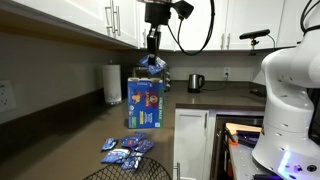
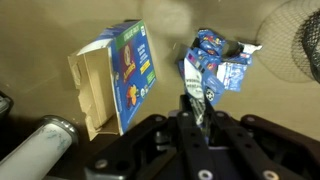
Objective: Put a packet on the counter into the box
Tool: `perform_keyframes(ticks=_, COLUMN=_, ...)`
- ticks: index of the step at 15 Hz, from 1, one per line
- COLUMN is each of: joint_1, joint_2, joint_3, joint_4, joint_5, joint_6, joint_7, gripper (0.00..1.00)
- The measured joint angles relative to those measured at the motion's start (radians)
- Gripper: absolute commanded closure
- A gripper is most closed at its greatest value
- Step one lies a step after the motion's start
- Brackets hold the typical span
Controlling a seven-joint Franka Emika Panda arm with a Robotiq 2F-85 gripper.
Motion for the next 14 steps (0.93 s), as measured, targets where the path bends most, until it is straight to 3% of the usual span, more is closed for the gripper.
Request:
perform_keyframes(ticks=8, joint_1=-0.102, joint_2=0.047, joint_3=-0.109, joint_4=0.089, joint_5=0.001, joint_6=0.006, joint_7=-0.022, gripper=0.96)
perform_keyframes(ticks=14, joint_1=-0.134, joint_2=0.156, joint_3=-0.127, joint_4=0.136, joint_5=-0.002, joint_6=0.037, joint_7=-0.022, gripper=0.96)
